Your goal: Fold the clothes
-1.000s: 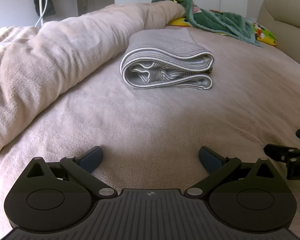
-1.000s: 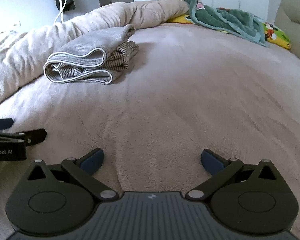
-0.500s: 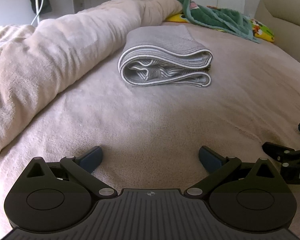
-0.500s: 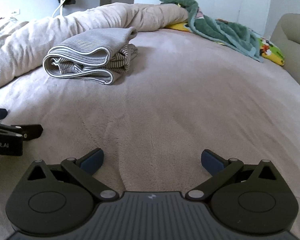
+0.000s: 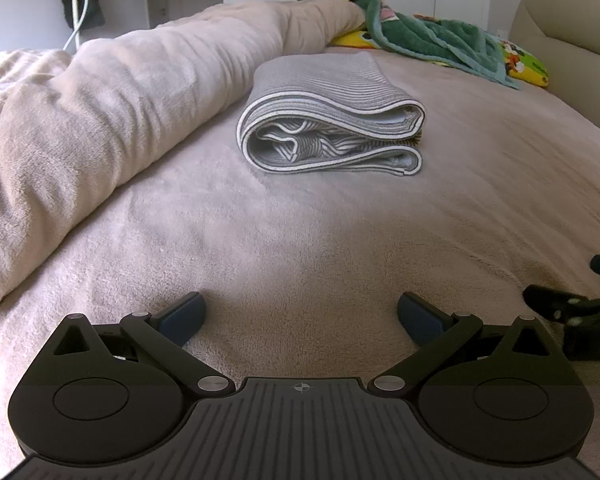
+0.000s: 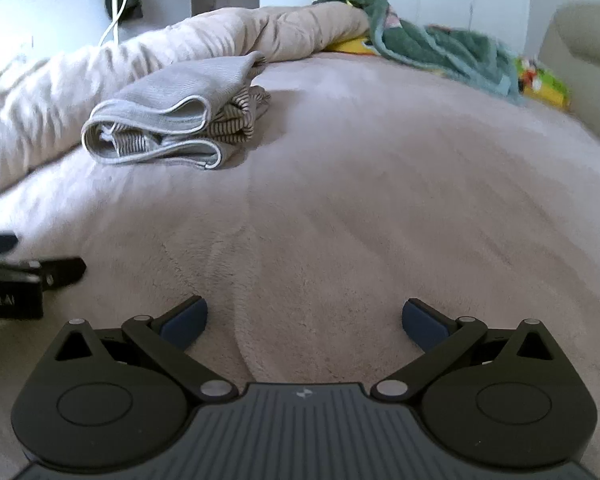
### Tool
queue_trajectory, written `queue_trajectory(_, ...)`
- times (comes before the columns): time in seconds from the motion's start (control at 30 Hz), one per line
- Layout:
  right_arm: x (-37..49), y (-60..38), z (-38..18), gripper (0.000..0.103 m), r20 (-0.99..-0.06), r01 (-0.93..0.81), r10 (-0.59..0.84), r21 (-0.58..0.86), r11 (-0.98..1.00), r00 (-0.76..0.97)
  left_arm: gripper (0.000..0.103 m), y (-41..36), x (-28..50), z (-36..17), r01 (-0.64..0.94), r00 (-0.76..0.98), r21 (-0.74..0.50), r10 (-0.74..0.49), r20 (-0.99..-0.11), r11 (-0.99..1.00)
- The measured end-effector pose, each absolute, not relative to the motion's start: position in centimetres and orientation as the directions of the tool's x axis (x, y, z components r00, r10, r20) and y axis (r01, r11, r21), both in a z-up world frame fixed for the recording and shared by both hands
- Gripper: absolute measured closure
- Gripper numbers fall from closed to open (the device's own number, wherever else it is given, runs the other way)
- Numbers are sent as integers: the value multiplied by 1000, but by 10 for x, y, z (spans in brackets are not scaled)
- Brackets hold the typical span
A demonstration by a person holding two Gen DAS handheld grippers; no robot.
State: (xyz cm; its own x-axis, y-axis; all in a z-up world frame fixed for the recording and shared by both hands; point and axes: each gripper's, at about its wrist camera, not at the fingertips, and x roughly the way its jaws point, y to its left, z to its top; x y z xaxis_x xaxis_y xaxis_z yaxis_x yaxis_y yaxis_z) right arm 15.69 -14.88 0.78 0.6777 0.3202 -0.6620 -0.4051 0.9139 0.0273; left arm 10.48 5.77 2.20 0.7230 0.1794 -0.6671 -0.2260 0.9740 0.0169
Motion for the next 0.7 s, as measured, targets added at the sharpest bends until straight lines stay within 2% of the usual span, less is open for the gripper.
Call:
queue_trajectory(0.13, 158, -155, 7, 0, -654, -402, 347, 71, 913, 672, 0, 57, 105, 22, -227, 723, 19, 181, -667, 974)
queue_trajectory(0.7, 156, -151, 7, 0, -655, -400, 334, 53, 915, 678, 0, 53, 104, 22, -236, 725, 43, 205, -658, 971)
